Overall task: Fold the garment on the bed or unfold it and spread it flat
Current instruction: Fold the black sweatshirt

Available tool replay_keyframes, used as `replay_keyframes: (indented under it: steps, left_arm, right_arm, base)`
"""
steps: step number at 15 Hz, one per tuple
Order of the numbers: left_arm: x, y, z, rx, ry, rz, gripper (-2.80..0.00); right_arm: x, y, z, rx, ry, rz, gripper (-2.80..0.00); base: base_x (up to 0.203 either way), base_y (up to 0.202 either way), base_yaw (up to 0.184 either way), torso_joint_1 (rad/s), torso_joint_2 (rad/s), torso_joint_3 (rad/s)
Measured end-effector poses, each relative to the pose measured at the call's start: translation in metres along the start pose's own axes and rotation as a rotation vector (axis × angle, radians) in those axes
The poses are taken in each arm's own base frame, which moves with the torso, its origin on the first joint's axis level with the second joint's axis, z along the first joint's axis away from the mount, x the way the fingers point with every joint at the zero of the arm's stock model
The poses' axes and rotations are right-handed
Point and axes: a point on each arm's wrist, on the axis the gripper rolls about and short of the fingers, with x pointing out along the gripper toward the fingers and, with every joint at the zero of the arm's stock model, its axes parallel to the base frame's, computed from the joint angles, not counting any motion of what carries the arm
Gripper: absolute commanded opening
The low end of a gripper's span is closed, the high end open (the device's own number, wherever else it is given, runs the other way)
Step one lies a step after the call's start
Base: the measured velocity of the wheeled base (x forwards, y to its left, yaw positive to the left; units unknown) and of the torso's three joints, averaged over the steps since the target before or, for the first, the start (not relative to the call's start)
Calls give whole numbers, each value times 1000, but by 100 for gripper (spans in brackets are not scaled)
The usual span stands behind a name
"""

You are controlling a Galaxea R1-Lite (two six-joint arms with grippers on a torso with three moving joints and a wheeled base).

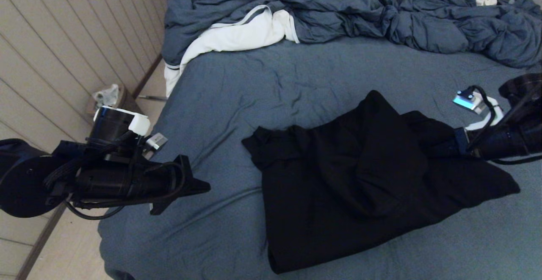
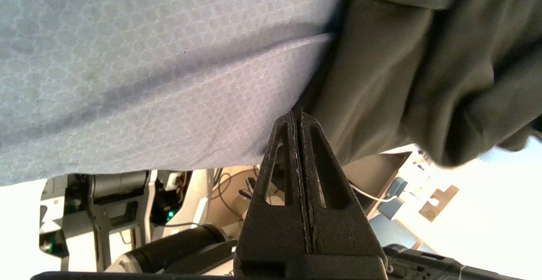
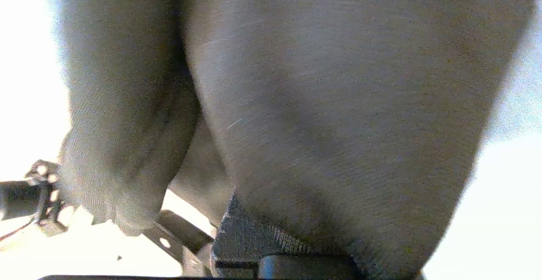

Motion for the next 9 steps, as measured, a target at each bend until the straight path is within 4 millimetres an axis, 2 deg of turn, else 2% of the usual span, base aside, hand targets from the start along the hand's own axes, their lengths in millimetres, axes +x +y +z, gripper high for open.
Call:
replay_keyframes:
  steps: [2, 5, 9]
  left_arm:
    - [-1, 0, 0, 3, -10, 3, -280]
    - [-1, -1, 0, 4, -15, 3, -280]
    - [-1, -1, 0, 4, -15, 3, -280]
  right_arm:
    - [10, 36, 15, -52, -3, 71, -280]
    - [27, 103, 27, -147, 16, 203, -280]
    - [53, 194, 25, -311, 69, 303, -280]
  base:
    - [0, 0, 0, 0, 0, 0]
    - [0, 0, 0, 0, 0, 0]
    - [0, 0, 0, 0, 0, 0]
